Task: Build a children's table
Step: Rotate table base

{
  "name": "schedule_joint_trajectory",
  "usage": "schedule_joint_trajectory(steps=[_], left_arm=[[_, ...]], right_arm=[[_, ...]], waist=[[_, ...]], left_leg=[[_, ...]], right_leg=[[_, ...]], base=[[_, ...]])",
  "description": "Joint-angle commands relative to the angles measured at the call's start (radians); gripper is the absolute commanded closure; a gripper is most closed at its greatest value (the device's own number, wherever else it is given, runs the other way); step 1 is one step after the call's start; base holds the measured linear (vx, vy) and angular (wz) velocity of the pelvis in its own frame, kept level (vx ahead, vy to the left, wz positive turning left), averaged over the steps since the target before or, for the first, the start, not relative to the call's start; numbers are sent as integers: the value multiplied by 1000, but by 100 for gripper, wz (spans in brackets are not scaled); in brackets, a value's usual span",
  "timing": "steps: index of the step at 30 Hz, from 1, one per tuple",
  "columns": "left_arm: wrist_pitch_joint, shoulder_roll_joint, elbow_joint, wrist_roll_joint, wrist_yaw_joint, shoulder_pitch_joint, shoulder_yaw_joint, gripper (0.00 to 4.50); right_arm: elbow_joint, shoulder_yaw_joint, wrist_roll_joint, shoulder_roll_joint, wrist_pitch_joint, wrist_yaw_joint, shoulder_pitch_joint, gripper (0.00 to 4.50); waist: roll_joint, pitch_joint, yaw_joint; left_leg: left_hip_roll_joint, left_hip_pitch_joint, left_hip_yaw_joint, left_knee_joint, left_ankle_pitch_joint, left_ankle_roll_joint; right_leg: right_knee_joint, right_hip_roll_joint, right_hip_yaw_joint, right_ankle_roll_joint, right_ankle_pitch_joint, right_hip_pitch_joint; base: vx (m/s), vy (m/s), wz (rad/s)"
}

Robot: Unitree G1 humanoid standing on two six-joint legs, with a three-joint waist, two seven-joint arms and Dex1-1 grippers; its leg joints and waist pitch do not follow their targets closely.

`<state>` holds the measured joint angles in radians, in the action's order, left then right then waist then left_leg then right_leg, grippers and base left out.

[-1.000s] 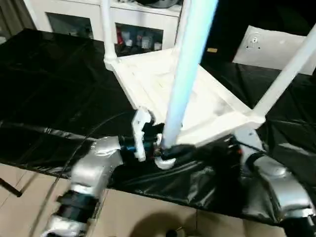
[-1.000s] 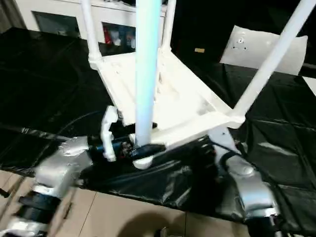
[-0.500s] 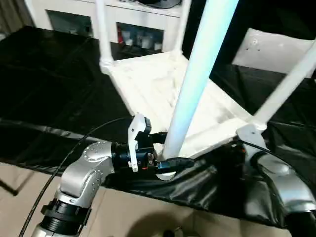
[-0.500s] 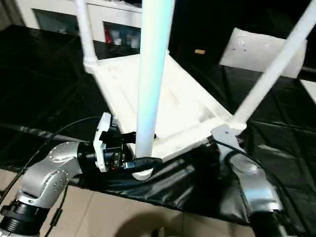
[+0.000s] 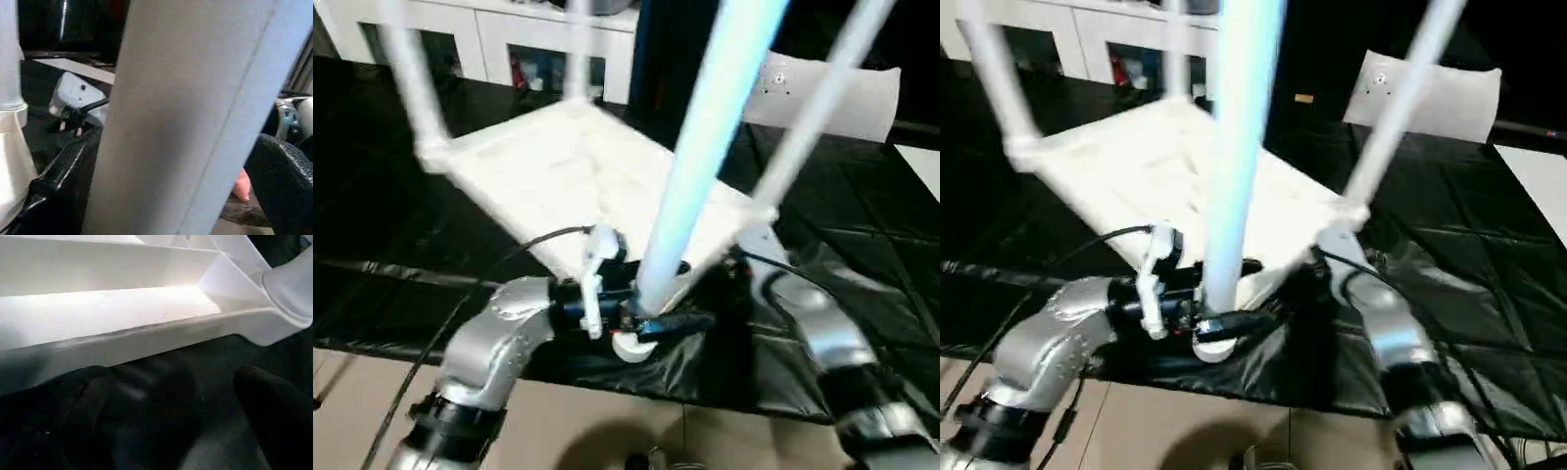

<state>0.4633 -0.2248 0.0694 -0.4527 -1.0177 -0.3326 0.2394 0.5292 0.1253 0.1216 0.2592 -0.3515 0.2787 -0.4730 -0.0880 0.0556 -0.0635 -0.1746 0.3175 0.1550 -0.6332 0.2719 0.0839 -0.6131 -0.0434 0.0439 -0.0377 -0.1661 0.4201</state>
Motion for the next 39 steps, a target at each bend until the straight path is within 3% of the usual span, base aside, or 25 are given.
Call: schedule_joint_trajectory(steps=[1,5,6,7,10,11,13,17,22,29,31,35,39], left_arm=[[-26,26,-17,21,16,-31,24,3],[-72,58,-67,44,41,-70,23,3],[-77,66,-74,44,43,-78,23,3],[-79,72,-79,44,44,-83,24,3],[-114,100,-116,64,59,-107,27,3],[-121,106,-123,67,61,-112,27,3],[-131,120,-133,64,61,-120,30,3],[-134,140,-138,66,67,-131,37,3],[-164,159,-166,78,68,-144,40,3],[-171,181,-176,86,81,-151,43,3],[-173,183,-179,87,82,-152,42,3],[-218,181,-213,123,107,-163,28,3],[-240,169,-232,147,136,-170,9,3]], right_arm=[[16,29,-14,-31,53,16,-35,0],[87,19,-38,-76,94,27,-75,0],[106,16,-39,-90,103,23,-87,0],[120,15,-39,-98,109,20,-96,0],[193,10,-31,-136,148,6,-134,0],[209,8,-30,-143,157,3,-142,0],[248,-4,-40,-164,177,1,-165,0],[279,-4,-34,-179,190,-10,-189,0],[351,-23,-30,-199,231,-17,-229,0],[390,-29,-27,-213,258,-26,-240,0],[392,-30,-27,-213,259,-28,-240,0],[413,-53,-25,-197,281,-41,-244,0],[389,-71,-34,-158,298,-27,-222,0]], waist=[[7,-57,17],[11,-58,16],[23,-57,18],[18,-58,14],[19,-58,12],[18,-59,12],[25,-60,12],[23,-60,8],[28,-63,7],[33,-72,14],[32,-71,14],[32,-67,17],[38,-66,27]], left_leg=[[-35,30,-4,80,45,-57],[-36,31,-4,80,58,-54],[-37,29,-6,81,63,-49],[-37,29,-4,81,67,-49],[-36,27,-4,81,85,-45],[-36,31,-6,81,79,-45],[-38,30,-7,81,76,-44],[-38,30,-5,80,80,-49],[-39,29,-4,79,79,-55],[-42,35,-2,74,-23,-103],[-43,35,0,74,-28,-118],[-43,32,1,74,12,-115],[-43,32,1,73,3,-104]], right_leg=[[74,-82,-52,-193,-274,-68],[75,-82,-51,-206,-270,-70],[72,-81,-51,-207,-269,-69],[75,-80,-50,-207,-271,-67],[79,-80,-48,-209,-287,-65],[75,-82,-49,-212,-281,-71],[73,-82,-48,-218,-263,-70],[73,-82,-49,-234,-245,-70],[71,-81,-47,-250,-224,-70],[49,-85,-48,-316,-38,-76],[50,-84,-47,-325,-28,-74],[57,-86,-46,-317,-99,-72],[54,-85,-48,-307,-95,-73]], base=[[0,0,0],[0,0,0],[0,0,0],[0,0,0],[0,0,0],[0,0,0],[0,0,0],[0,0,0],[0,0,0],[0,0,0],[0,0,0],[0,0,0],[0,0,0]])
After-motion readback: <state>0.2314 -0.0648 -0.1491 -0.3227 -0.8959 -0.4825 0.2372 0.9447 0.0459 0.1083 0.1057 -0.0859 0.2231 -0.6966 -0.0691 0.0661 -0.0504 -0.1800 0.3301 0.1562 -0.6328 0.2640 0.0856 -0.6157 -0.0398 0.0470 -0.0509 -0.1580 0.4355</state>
